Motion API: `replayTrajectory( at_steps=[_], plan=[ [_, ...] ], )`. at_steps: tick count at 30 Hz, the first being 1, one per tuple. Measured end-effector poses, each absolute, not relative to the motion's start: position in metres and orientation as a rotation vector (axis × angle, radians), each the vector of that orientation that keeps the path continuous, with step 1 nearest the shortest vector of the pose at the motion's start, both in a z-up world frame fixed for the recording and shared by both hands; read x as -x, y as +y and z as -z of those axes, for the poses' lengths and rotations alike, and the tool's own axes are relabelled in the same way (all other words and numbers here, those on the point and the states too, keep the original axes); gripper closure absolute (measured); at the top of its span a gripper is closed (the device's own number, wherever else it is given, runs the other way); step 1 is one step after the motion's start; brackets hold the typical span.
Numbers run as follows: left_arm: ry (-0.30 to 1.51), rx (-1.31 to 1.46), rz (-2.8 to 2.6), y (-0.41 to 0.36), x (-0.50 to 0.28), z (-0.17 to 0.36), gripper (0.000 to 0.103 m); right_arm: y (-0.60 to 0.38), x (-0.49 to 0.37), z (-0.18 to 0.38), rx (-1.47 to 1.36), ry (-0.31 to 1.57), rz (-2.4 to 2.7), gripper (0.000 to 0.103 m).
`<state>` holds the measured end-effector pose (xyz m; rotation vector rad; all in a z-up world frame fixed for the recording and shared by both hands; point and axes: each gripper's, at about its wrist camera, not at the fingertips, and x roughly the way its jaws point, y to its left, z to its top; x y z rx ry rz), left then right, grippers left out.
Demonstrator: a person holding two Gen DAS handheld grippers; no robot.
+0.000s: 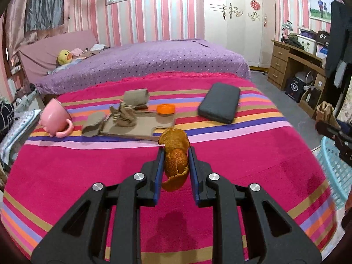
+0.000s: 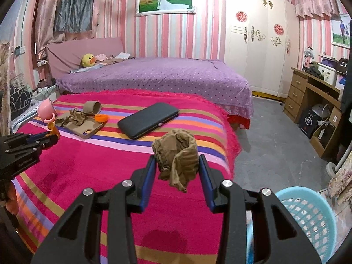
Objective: Collect trash
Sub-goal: 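Carry the peel and brown paper to the blue basket and release both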
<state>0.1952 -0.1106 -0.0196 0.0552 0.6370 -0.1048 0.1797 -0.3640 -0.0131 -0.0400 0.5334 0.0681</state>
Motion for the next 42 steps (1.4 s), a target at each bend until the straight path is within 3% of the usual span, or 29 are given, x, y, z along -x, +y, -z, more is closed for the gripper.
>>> replayTrajectory(
  at_steps=[22,37,39,40,42],
  plan=[
    [0.626,-0.17,0.392,-0.349,-0.153,0.017,0.082,-0.562,-0.107,0.033,-0.107,0.558,0.257,0.064],
    [0.76,-0.206,0.548,-0.449,-0.139,0.047,0.08,-0.607,-0.087,0.042,-0.199,0.544,0.344,0.064],
    [0.757,-0.215,0.553,-0.452,-0.137,0.049,0.069,-0.607,-0.088,0.044,-0.199,0.55,0.343,0.064],
    [0.755,-0.211,0.549,-0.452,-0.137,0.048,0.05,-0.605,-0.088,0.044,-0.197,0.551,0.343,0.064],
    [0.736,-0.184,0.53,-0.448,-0.138,0.044,0.025,-0.604,-0.088,0.044,-0.193,0.553,0.341,0.064]
  ],
)
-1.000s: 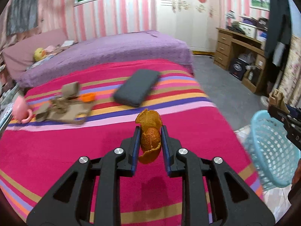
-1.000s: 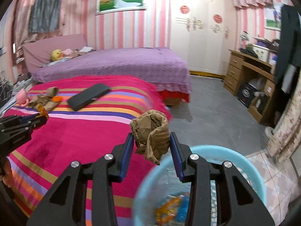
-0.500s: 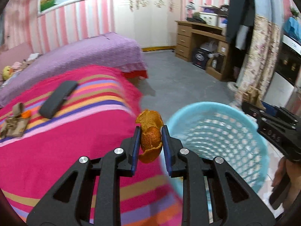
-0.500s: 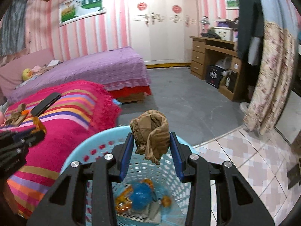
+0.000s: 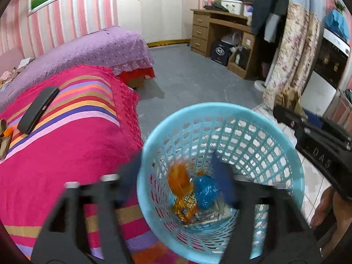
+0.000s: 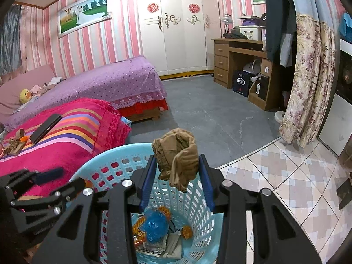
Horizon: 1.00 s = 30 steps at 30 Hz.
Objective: Collect trash
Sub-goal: 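Carry the peel and brown paper to the blue basket and release both, then move both tools back over the bed toward the cardboard tube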
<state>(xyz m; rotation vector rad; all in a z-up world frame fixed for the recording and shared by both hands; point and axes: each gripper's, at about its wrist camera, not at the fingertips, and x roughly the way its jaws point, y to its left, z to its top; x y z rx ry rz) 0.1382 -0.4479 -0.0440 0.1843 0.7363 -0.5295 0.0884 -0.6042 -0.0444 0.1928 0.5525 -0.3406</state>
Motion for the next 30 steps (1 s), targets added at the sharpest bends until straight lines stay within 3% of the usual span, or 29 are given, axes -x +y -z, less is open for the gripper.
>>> replayTrajectory(
  at_steps=[4,13,16,18,24,30],
  plan=[
    [0.691,-0.178,0.486,-0.437,-0.139,0.036,0.011,-0.602,-0.092,0.047,-0.184,0.563,0.336,0.064],
    [0.649,-0.148,0.403,-0.392,-0.152,0.027,0.007,-0.598,-0.095,0.049,-0.166,0.57,0.336,0.063],
    [0.659,-0.132,0.389,-0.381,-0.158,0.025,0.007,-0.594,-0.095,0.05,-0.151,0.571,0.342,0.053],
    [0.665,-0.124,0.383,-0.374,-0.159,0.025,0.007,-0.592,-0.095,0.05,-0.136,0.574,0.362,0.026],
    [0.647,-0.112,0.353,-0.352,-0.16,0.02,0.006,-0.585,-0.1,0.049,-0.119,0.585,0.42,0.008],
    [0.643,-0.086,0.325,-0.314,-0.165,0.008,0.006,-0.567,-0.11,0.04,-0.144,0.553,0.421,0.005]
  ],
)
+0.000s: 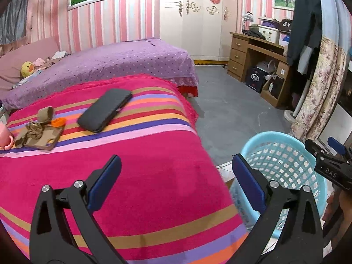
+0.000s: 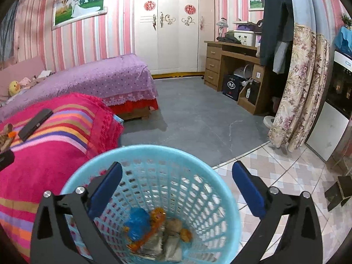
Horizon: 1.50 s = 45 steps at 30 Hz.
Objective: Collect trash
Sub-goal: 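Move both tools back over the bed toward the cardboard tube, then grasp the cardboard tube with the left tool while the right tool grasps the orange bowl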
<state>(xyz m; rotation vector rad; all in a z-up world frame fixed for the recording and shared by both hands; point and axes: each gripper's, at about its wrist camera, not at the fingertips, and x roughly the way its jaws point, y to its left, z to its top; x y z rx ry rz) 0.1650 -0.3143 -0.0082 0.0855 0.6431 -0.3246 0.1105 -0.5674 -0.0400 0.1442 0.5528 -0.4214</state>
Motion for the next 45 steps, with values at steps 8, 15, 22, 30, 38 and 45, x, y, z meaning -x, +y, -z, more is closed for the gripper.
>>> replayTrajectory(
  at_steps=[8,15,22,30,38,45],
  plan=[
    [0.614,-0.096,0.232,-0.237,-0.183,-0.007,0.006,-0.513,-0.14,0.028,-0.123,0.541,0.347,0.005],
    [0.627,-0.053,0.144,-0.155,-0.21,-0.009,0.006,-0.441,-0.174,0.027,-0.07,0.546,0.24,0.005],
    [0.645,-0.018,0.016,-0.079,-0.239,0.003,0.006,-0.361,-0.207,0.035,-0.017,0.567,0.139,0.005],
    [0.698,0.022,-0.071,0.008,-0.269,0.02,0.006,-0.301,-0.237,0.04,-0.016,0.603,0.092,0.005],
    [0.799,0.035,-0.087,0.051,-0.323,0.045,0.006,-0.265,-0.274,0.042,0.029,0.65,0.04,0.005],
    [0.873,0.127,-0.005,0.061,-0.352,0.067,0.036,-0.244,-0.292,0.044,0.05,0.657,0.007,0.005]
  ],
)
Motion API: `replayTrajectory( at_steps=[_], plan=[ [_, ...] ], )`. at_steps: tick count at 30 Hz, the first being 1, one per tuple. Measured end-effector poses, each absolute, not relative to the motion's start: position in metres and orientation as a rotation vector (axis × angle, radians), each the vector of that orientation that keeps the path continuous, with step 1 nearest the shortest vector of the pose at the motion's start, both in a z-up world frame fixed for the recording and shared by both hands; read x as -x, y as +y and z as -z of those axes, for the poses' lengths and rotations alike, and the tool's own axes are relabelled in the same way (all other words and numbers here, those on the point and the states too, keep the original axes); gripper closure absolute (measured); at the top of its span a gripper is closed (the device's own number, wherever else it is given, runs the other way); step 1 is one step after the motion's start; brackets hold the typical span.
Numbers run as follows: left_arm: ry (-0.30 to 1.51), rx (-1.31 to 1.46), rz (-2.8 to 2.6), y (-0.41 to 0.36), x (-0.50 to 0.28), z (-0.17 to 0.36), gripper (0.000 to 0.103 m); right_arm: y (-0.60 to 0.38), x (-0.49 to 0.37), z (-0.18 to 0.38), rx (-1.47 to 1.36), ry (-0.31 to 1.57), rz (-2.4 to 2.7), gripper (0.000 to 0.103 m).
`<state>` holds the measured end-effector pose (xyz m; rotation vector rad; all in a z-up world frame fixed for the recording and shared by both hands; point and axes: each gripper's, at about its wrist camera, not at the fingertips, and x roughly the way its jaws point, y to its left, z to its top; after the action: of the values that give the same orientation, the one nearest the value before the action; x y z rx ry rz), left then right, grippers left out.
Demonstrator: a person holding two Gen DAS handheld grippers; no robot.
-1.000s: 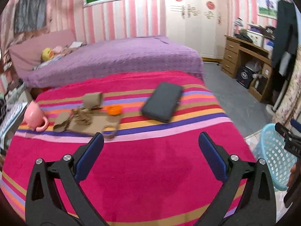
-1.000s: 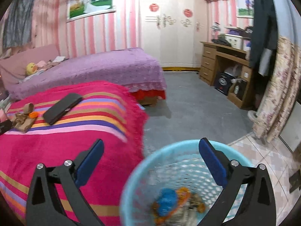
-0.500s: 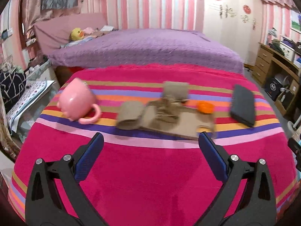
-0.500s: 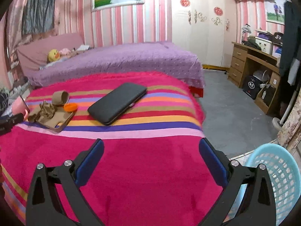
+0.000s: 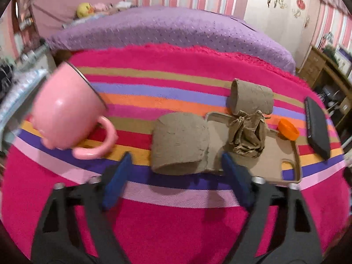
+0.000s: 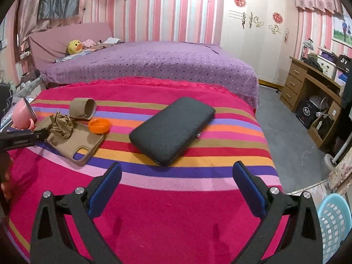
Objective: Collect trash
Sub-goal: 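Grasp the cardboard tube with the left tool while the right tool grasps the orange bowl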
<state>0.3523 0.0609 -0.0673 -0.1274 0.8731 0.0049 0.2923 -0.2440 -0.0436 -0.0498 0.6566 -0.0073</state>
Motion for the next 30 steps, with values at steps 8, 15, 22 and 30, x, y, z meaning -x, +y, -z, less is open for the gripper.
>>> replayTrajectory(
  at_steps=[8,15,22,30],
  plan=[
    [0.837,0.164,0.032,0.074,-0.34,0.061,0.06,-0.211,-0.311,0.047,0.072,0.673,-0.042,0.005],
    [0.776,0.052,-0.037,0.078,-0.31,0.045,0.06,-0.171,-0.339,0.046,0.083,0.682,-0.127,0.005],
    [0.759,0.036,-0.078,0.088,-0.301,0.044,0.06,-0.136,-0.38,0.06,0.107,0.738,-0.181,0.008],
    [0.749,0.04,-0.09,0.09,-0.297,0.039,0.06,-0.132,-0.407,0.075,0.039,0.822,-0.29,0.064]
  ],
)
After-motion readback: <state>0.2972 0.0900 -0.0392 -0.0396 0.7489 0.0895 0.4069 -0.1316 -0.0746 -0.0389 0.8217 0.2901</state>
